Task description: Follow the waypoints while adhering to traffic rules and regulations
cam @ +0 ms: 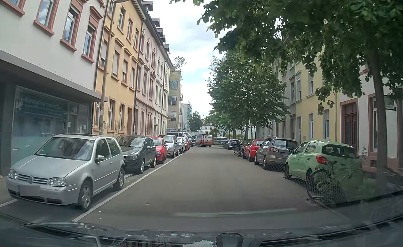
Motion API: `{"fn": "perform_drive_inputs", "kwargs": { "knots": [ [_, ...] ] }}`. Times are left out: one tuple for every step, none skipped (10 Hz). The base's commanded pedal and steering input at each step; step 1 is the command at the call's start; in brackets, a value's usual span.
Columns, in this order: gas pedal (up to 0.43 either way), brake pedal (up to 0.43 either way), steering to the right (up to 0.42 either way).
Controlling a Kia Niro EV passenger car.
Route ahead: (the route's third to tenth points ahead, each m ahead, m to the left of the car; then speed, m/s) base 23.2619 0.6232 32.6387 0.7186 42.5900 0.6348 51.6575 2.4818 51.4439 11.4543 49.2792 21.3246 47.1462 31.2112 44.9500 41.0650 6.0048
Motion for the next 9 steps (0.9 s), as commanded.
{"fn": "perform_drive_inputs", "kwargs": {
  "knots": [
    [0.177, 0.000, 0.010],
    [0.169, 0.000, 0.010],
    [0.169, 0.000, 0.010],
    [0.169, 0.000, 0.010],
    [0.169, 0.000, 0.009],
    [0.157, 0.000, 0.008],
    [0.157, 0.000, 0.007],
    [0.138, 0.000, 0.006],
    [0.130, 0.000, 0.005]
  ]
}}
